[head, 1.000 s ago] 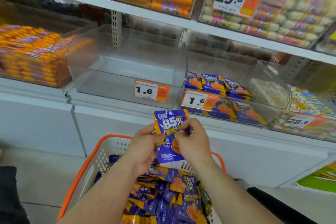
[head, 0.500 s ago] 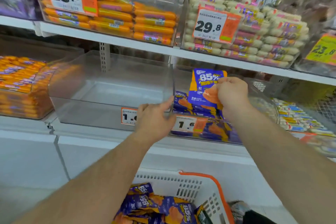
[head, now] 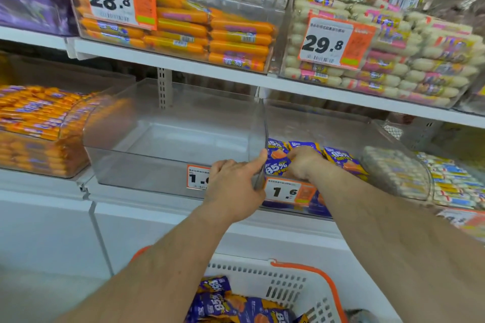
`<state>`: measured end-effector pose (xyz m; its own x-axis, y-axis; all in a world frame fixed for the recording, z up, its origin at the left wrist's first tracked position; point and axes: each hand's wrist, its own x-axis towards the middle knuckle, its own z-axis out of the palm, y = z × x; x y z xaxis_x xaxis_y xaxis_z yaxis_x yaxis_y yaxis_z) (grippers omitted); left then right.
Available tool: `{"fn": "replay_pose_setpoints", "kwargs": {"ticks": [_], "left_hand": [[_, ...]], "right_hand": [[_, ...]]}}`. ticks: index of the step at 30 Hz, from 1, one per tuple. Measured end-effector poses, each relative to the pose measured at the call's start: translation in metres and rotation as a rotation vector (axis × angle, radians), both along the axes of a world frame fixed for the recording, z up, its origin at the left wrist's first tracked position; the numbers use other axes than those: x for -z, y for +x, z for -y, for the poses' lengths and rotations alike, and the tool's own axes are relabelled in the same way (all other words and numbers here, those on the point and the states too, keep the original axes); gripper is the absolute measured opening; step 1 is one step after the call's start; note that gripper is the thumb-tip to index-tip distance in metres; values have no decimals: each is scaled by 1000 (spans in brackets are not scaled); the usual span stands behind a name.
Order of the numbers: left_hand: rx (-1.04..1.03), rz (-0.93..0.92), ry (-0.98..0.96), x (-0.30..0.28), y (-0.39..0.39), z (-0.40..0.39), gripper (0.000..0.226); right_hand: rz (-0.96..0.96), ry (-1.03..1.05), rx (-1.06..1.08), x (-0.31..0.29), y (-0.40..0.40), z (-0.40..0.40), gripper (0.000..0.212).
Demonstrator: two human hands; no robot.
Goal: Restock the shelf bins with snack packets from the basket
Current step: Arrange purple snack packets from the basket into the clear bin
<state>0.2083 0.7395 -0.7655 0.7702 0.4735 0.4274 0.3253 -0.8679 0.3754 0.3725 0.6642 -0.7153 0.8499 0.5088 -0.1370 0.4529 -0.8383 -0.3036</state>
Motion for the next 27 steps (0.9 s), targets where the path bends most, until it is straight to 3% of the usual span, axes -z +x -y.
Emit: {"fn": "replay_pose_setpoints", "kwargs": {"ticks": [2,4,14,17,20,22,25,27], "left_hand": [[-1,-1,-16,-1,0,0,69],[3,1,-39,-3,-1,1,67],[23,-67,-67,-6,-2,3,69],[58,-111,-48,-7,-7,6,78],[161,45,-30,8,-26,15,76],[196,182,-82,33,-47,28,74],[112,90,-374,78,-83,51,68],[45,-45,-572,106,-100,63,67]], "right_hand": [[35,-106,-65,3,2,-4,31],[-57,-93,-75,2,2,-3,13],[-68,-179,13,-3,-9,-1,16],[100,42,107,0,-14,6,21],[778,527,-4,11,-31,19,21],[1014,799,-224,28,-59,28,14],[862,911,-337,92,-97,45,11],[653,822,-313,147,-109,61,12]]}}
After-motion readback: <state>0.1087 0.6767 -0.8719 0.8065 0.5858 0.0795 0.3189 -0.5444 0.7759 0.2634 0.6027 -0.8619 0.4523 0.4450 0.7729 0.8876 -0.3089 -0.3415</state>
